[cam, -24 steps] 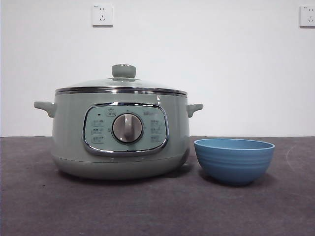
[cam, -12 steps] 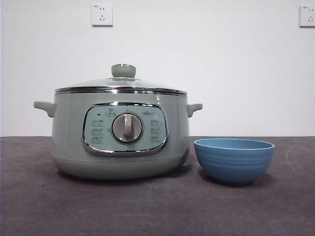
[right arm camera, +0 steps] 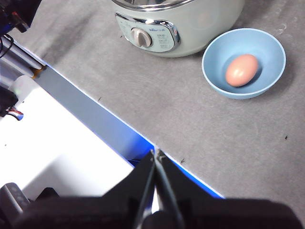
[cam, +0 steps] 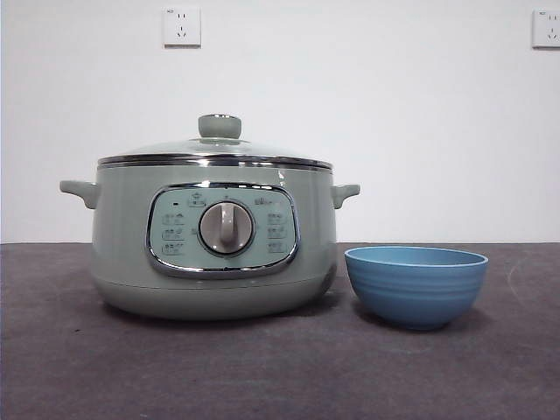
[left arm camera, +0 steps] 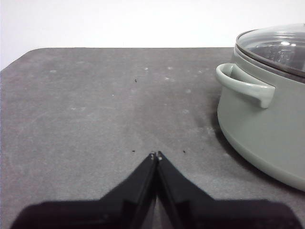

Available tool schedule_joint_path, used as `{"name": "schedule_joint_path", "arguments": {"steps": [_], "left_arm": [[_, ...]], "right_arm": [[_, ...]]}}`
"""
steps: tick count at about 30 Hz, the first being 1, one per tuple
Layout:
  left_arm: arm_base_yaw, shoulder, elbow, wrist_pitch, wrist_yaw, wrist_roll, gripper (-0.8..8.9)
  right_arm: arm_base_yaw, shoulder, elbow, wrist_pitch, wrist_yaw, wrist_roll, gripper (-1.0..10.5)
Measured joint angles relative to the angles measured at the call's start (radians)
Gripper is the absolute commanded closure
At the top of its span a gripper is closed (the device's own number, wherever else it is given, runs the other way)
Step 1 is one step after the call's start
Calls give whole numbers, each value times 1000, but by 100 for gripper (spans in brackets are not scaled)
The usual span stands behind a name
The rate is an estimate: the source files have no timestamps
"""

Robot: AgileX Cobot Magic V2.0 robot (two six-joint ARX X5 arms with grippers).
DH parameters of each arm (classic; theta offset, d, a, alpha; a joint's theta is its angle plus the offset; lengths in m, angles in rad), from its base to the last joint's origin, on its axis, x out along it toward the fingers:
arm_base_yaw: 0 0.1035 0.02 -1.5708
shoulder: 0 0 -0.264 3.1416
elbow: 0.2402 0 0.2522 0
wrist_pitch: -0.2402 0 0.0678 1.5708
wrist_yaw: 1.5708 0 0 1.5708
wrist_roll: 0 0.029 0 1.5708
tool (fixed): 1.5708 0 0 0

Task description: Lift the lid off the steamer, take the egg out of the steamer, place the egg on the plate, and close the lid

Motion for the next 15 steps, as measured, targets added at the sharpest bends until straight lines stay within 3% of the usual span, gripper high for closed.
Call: {"name": "schedule_joint_path", "arguments": {"steps": [8,15], "left_arm": [[0,0,0,0,0,0,817],[0,0,0,0,0,0,817]], "right_arm": [[-57,-52,0,23,0,-23,946],[-224,-205,-25,324,-1,-48,946]]}}
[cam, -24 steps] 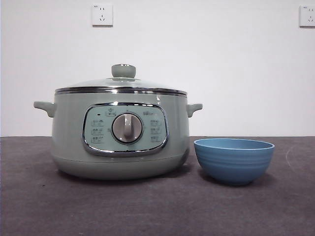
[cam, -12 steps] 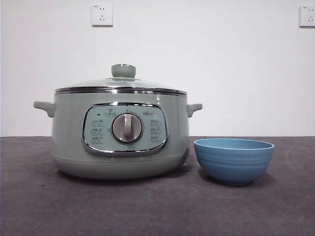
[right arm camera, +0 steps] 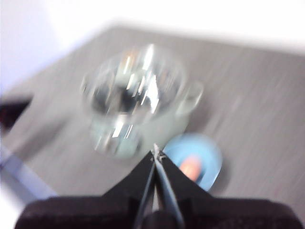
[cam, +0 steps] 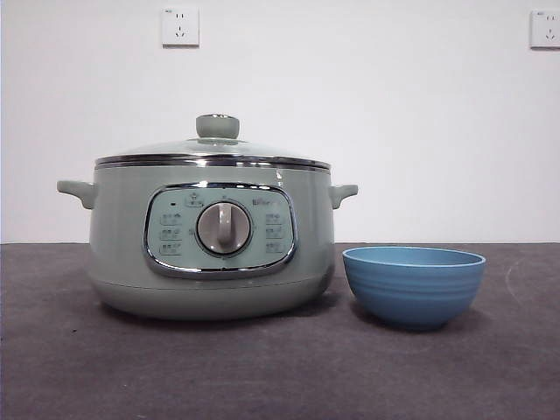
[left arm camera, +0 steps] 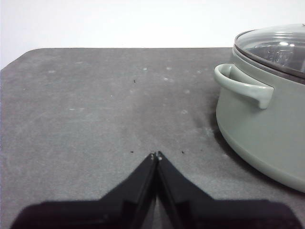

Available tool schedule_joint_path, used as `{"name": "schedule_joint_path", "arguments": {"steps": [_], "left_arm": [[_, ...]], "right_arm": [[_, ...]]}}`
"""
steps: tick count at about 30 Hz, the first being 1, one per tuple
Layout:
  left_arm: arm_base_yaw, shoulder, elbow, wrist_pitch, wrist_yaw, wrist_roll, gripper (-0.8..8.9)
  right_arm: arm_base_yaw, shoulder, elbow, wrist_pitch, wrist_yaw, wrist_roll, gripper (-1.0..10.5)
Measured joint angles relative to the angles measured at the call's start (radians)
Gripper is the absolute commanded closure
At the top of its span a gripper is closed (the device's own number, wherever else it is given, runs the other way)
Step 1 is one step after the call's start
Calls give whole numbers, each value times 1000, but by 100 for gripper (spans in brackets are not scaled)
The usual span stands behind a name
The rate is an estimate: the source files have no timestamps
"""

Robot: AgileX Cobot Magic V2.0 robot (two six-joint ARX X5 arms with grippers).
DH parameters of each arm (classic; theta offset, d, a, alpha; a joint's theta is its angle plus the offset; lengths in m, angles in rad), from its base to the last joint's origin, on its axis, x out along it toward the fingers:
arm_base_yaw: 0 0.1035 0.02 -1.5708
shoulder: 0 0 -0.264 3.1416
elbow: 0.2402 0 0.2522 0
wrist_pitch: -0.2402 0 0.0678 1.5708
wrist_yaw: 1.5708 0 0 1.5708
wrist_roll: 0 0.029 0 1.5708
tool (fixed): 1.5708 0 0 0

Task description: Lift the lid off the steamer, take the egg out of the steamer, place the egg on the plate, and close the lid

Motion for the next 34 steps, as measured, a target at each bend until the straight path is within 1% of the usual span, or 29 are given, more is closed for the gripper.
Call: {"name": "schedule_joint_path", "arguments": {"steps": [4,6,12,15,20,22,28,34], "left_arm": [[0,0,0,0,0,0,817],[0,0,0,0,0,0,817],[0,0,0,0,0,0,817],[0,0,0,0,0,0,817],[0,0,0,0,0,0,817],[0,0,0,0,0,0,817],[0,0,0,0,0,0,817],[0,0,0,0,0,0,817]], "right_arm": [[-91,-104,-124,200,0,-2,946],[-128,-159,-226,308,0,-2,946],[-176,-312,-566,605,3,3,946],[-181,-366,-708,693,44,15,946],[-182,-421,-865,738,132,59,946],[-182,-439,-909,740,147,72,946],[-182,-445,-1004,735,154,95,946],[-182,-446,-1003,722,156,101,946]]}}
